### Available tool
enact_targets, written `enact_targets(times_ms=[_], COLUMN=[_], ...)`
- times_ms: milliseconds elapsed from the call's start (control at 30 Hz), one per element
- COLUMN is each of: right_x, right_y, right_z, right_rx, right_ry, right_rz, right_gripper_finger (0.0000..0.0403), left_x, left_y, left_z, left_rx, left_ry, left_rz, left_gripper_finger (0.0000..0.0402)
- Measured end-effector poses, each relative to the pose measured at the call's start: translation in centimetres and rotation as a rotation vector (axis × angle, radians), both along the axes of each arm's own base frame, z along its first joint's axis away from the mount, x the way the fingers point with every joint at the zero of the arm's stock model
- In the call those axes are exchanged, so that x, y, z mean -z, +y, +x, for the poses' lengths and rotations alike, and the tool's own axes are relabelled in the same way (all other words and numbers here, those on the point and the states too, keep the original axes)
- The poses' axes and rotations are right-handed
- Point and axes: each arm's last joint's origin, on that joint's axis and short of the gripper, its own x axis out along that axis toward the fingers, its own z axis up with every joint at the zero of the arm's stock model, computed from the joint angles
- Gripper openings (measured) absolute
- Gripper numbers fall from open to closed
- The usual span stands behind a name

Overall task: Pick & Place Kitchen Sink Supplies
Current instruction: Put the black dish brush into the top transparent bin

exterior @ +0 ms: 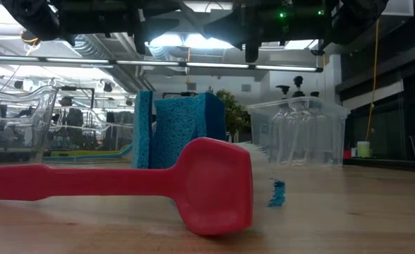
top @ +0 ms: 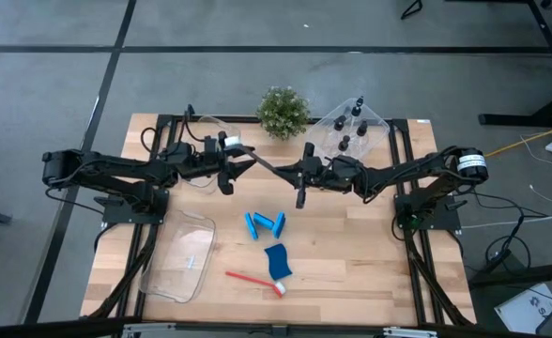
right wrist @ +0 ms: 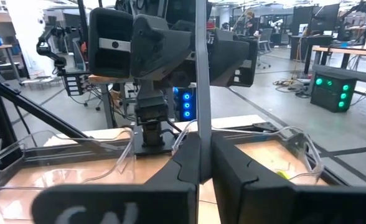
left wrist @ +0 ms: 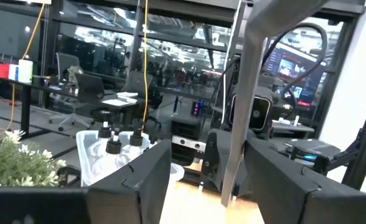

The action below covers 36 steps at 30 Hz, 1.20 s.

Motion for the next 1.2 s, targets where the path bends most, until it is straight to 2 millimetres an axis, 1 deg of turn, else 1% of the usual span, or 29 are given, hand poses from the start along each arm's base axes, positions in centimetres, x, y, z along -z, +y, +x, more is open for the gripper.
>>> enact_targets(times_ms=[467, 600, 733, 867, 1200], right_x=[0.0, 0.0, 0.0, 0.0, 0.2], right_y=[0.3, 0.3, 0.3, 0.3, 0.3], right_z=[0.0, 0.0, 0.0, 0.0, 0.0], right_rx=[-0.025, -0.027, -0.026, -0.025, -0.016], right_ry=[-0.002, -0.002, -0.002, 0.001, 0.017], right_rz=[0.024, 0.025, 0.028, 0.028, 0.034], right_gripper_finger=[0.0024, 0.0024, 0.0024, 0.0024, 0.0023], left_x=[0.0, -0.5, -0.4, 0.1, 0.5], left_y=[-0.2, -0.2, -0.3, -0.2, -0.1], left_z=[0.0, 0.2, 0.4, 0.7, 1.3], left_rx=[0.060, 0.088, 0.110, 0.109, 0.106], left_ry=[0.000, -0.013, -0.003, 0.017, 0.006], left_rz=[0.010, 0.021, 0.024, 0.018, 0.024], left_gripper_finger=[0.0194, 0.0194, 0.0189, 0.0166, 0.0072])
